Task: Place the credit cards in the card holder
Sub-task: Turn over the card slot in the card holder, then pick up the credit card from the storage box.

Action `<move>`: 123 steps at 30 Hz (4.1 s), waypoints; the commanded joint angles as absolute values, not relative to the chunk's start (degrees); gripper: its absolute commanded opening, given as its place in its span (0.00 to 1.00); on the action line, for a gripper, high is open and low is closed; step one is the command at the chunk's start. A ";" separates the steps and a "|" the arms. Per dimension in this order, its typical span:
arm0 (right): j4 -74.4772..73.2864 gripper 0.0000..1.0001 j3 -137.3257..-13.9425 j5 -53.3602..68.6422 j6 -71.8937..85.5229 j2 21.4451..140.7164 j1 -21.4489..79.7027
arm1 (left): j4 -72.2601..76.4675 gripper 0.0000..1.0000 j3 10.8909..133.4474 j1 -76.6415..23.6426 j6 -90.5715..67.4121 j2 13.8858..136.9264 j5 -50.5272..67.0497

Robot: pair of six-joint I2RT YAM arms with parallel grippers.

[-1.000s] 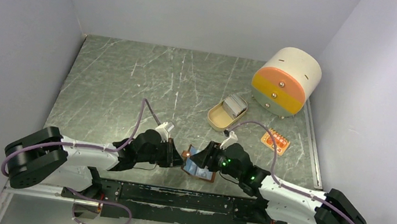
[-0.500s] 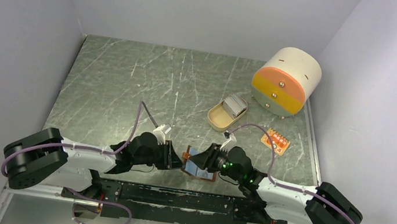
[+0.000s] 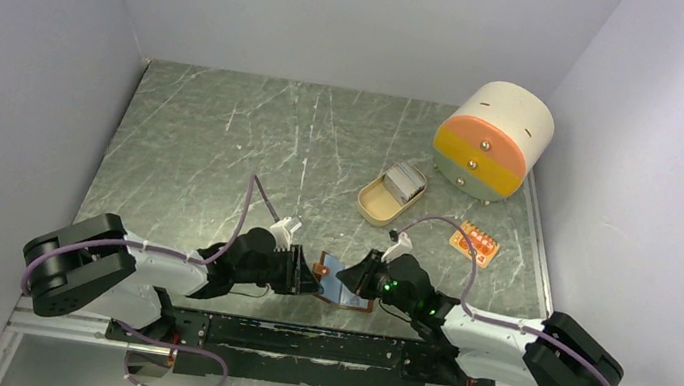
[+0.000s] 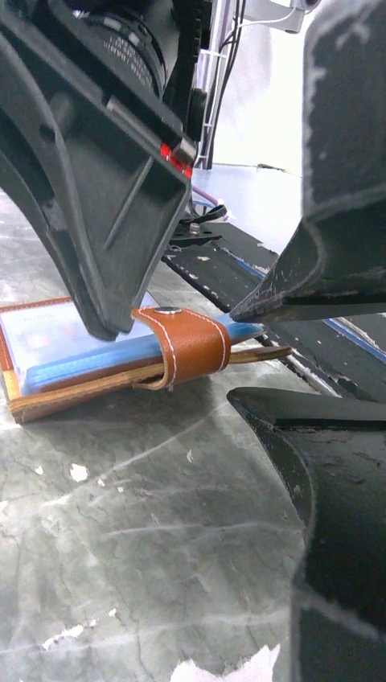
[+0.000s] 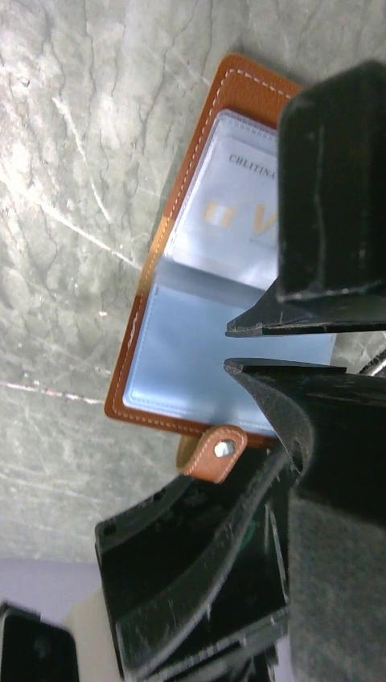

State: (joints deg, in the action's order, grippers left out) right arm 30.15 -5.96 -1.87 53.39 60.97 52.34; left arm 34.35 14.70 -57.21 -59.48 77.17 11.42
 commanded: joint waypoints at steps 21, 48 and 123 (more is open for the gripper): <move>-1.20 0.43 -27.82 -11.63 33.60 60.12 50.79 | 31.98 0.13 19.18 -57.13 -56.27 78.04 10.44; -16.02 0.76 -68.25 -34.79 -12.52 100.12 33.86 | 28.96 0.09 14.88 -57.14 -56.96 70.72 8.46; -33.65 0.07 -78.98 -28.93 -6.90 103.56 37.63 | 27.49 0.09 12.90 -57.04 -58.60 66.19 5.99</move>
State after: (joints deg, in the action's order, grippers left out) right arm -28.67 -77.23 -32.84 -10.09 106.63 36.18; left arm 26.26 12.91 -57.21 -58.00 66.37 6.81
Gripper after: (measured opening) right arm 0.078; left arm 0.096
